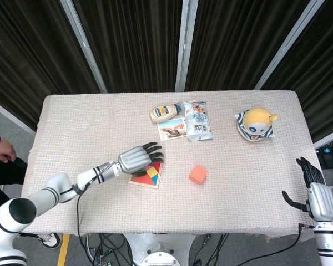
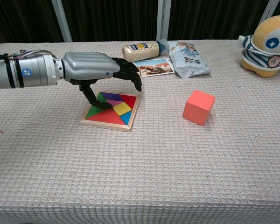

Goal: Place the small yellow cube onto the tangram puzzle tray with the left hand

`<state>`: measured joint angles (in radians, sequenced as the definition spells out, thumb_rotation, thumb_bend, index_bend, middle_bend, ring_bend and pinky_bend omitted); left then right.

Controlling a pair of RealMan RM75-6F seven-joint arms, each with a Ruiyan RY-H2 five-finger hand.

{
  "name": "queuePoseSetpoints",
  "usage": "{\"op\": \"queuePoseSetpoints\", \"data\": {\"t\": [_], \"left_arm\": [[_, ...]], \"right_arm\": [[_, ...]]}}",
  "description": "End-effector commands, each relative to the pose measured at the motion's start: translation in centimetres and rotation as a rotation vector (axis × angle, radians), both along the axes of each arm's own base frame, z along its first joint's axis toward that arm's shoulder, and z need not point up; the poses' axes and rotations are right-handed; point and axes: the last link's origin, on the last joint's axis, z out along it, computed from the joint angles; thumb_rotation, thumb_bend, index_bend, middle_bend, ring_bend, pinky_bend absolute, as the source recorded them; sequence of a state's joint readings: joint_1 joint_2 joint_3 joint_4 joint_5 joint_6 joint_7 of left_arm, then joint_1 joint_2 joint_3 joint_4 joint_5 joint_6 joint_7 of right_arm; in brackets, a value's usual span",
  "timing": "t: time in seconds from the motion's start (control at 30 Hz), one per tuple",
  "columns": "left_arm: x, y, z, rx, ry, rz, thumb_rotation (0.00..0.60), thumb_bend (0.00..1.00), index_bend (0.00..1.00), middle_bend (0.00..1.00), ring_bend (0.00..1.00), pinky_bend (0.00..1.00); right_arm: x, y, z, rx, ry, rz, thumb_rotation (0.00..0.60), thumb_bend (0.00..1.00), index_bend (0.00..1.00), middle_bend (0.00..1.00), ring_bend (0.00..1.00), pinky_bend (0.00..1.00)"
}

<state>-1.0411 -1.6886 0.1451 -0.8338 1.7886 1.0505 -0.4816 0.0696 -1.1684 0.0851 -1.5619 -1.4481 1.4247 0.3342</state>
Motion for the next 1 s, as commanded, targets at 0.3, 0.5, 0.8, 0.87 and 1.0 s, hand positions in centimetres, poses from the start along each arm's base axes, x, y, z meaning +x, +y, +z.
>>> {"op": "queuePoseSetpoints", "data": {"t": [0.3, 0.5, 0.8, 0.87, 1.0], "left_arm": [[-8.4, -5.3, 10.3, 0.341, -0.182, 0.325, 0.600, 0.26, 0.20, 0.16, 0.00, 0.04], [-14.3, -12.0, 15.3, 0.603, -0.219, 0.606, 0.600, 0.17, 0.20, 0.16, 0.00, 0.02], [-18.7, -17.6, 17.3, 0.775, -0.142, 0.735, 0.600, 0.17, 0.20, 0.16, 0.00, 0.01], [-19.1, -17.8, 17.3, 0.776, -0.125, 0.739, 0.600, 0.17, 0.20, 0.15, 0.00, 0.01], [-19.4, -18.0, 17.4, 0.761, -0.129, 0.747, 0.600, 0.18, 0.20, 0.15, 0.00, 0.01]], "right_arm": [[-0.4, 0.3, -0.3, -0.002, 0.001, 0.010, 0.600, 0.19, 0.00, 0.00, 0.00, 0.00], [-0.5, 0.3, -0.9, -0.005, 0.002, 0.026, 0.600, 0.18, 0.00, 0.00, 0.00, 0.00], [-0.8, 1.2, -2.3, 0.007, 0.042, -0.002, 0.600, 0.18, 0.00, 0.00, 0.00, 0.00], [-0.9, 1.2, -2.7, 0.013, 0.038, -0.009, 0.600, 0.18, 0.00, 0.00, 0.00, 0.00], [-1.0, 1.2, -3.1, 0.019, 0.037, -0.015, 0.600, 0.18, 0.00, 0.00, 0.00, 0.00]]}}
